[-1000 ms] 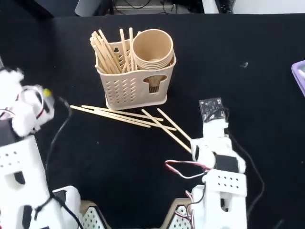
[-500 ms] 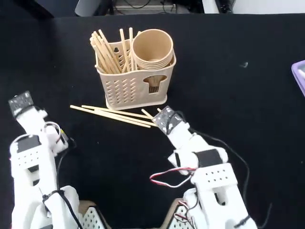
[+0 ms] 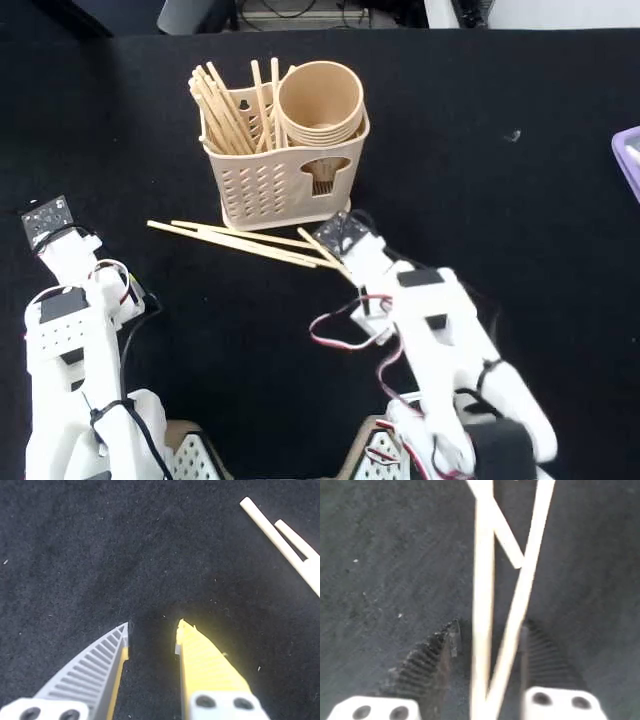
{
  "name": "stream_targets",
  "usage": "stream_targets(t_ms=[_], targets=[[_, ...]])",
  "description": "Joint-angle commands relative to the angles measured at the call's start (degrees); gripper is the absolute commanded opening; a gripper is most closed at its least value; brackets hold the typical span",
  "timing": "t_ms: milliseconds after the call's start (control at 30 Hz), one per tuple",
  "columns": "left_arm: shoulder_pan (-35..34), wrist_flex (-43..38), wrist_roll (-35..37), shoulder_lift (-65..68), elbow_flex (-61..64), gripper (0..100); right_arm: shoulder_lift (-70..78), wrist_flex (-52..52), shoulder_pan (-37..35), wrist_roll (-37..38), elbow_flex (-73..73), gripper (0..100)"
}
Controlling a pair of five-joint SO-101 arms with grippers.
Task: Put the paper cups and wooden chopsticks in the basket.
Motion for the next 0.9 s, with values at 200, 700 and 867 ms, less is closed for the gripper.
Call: stream_targets(t_ms=[200, 700, 867], targets=[[0.13, -0.62, -0.18, -0.79, -0.13, 16, -3.65, 7.12, 0.09, 0.70, -5.23, 1.0], [0.40, -0.70, -0.18, -0.79, -0.13, 16, -30.11, 33.58, -5.71, 0.26, -24.40, 1.0], [0.48, -0.79, -0.18, -0.79, -0.13, 16, -28.62, 36.31, -18.20, -8.26, -38.37, 1.0]])
